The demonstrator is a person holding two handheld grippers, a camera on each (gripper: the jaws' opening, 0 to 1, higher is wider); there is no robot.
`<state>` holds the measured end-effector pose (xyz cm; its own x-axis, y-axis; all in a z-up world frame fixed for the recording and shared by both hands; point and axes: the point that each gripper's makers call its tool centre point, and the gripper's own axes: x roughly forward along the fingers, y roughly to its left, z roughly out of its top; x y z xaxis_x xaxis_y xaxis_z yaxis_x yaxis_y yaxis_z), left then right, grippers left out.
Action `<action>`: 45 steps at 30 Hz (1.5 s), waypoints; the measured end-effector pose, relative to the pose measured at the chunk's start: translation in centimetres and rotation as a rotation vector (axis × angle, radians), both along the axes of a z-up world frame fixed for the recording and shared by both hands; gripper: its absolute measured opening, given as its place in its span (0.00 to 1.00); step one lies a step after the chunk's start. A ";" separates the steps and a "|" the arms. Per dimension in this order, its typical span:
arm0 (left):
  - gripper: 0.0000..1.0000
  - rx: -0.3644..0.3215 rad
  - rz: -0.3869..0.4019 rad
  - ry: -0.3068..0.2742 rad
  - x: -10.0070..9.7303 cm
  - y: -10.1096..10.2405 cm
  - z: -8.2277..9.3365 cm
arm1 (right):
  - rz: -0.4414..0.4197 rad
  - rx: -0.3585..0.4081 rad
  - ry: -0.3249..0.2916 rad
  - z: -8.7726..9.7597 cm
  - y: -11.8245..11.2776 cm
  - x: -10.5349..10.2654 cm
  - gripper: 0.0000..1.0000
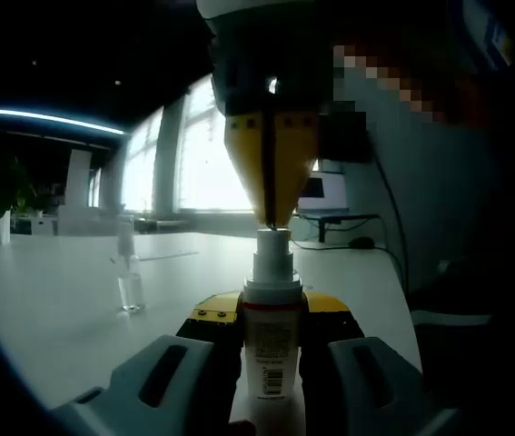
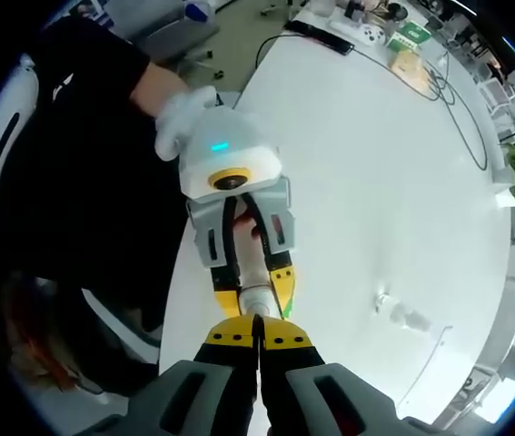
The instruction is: Clamp pump bottle remove cover press pump head put on cover
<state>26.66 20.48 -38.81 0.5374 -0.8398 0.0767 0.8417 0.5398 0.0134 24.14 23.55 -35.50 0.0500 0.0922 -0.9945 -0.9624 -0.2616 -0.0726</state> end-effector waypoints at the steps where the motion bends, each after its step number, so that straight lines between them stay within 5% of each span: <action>1: 0.14 0.000 0.000 0.000 0.0 0.0 0.0 | 0.001 0.002 0.000 0.0 0.0 0.0 0.00; 45: 0.14 0.001 0.001 -0.001 0.0 0.0 0.0 | 0.003 0.000 -0.001 0.0 0.0 0.0 0.00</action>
<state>26.68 20.50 -38.79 0.5385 -0.8392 0.0763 0.8409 0.5409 0.0148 24.17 23.57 -35.49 0.0505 0.0925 -0.9944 -0.9616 -0.2646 -0.0734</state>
